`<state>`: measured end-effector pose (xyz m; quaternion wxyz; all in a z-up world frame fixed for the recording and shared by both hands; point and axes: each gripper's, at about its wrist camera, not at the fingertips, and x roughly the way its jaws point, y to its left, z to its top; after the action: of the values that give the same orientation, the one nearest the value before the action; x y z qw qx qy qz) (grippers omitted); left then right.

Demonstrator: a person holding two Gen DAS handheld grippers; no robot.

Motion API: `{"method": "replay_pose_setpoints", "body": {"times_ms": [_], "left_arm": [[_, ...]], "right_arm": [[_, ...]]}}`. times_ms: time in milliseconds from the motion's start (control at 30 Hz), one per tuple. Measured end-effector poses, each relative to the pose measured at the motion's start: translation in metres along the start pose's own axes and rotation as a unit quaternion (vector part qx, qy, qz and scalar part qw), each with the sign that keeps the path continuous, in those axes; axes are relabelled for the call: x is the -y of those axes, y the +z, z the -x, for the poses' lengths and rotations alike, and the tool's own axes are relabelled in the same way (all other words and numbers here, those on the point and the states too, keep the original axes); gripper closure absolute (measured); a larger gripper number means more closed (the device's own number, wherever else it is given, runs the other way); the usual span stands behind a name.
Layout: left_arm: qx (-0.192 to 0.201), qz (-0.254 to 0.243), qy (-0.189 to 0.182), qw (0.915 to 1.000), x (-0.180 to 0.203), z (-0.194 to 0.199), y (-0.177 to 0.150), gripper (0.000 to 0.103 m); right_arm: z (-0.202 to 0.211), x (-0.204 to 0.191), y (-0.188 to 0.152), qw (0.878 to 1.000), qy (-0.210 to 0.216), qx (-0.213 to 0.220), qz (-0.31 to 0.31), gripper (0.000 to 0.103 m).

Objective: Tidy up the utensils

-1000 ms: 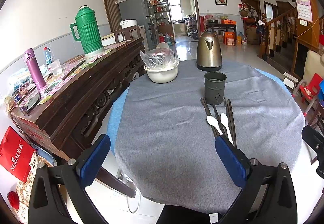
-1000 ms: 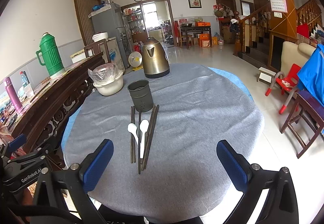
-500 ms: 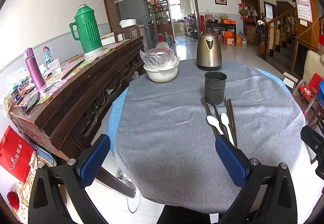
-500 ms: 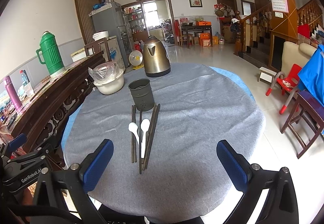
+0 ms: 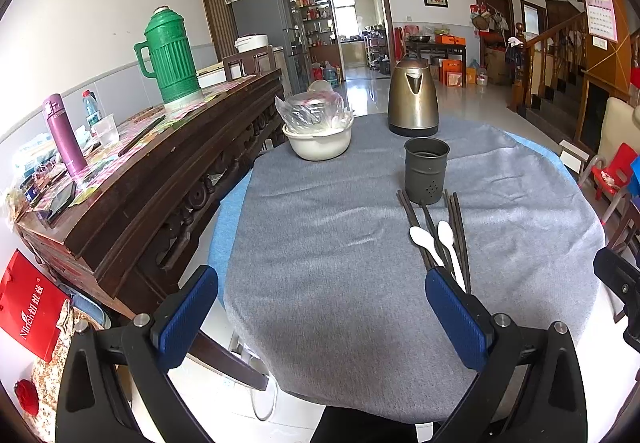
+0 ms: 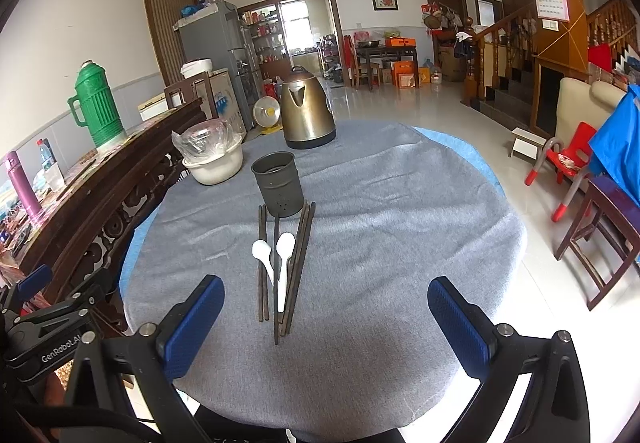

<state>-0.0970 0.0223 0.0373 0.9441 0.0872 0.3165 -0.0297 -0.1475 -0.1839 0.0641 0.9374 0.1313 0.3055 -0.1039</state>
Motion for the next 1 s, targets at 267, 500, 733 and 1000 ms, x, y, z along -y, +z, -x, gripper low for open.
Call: {"method": "replay_pose_setpoints", "body": {"times_ms": [267,500,733,1000], "left_arm": [[-0.034,0.003,-0.024,0.9991,-0.002,-0.025,0.003,0.000],[-0.142,0.044,-0.126,0.9808,-0.012,-0.098,0.009,0.000],[-0.182,0.053,-0.169,0.9673,0.002,-0.170,0.038,0.016],[-0.242,0.066,-0.215,0.9440,0.026,-0.248,0.055,0.038]], "right_arm": [[-0.015,0.007,0.003,0.999,0.028,-0.015,-0.029,0.001],[-0.077,0.045,0.025,0.988,0.114,-0.057,-0.091,0.003],[-0.185,0.055,0.054,0.959,0.176,-0.148,-0.165,0.029],[-0.287,0.048,0.050,0.930,0.187,-0.239,-0.206,0.064]]}}
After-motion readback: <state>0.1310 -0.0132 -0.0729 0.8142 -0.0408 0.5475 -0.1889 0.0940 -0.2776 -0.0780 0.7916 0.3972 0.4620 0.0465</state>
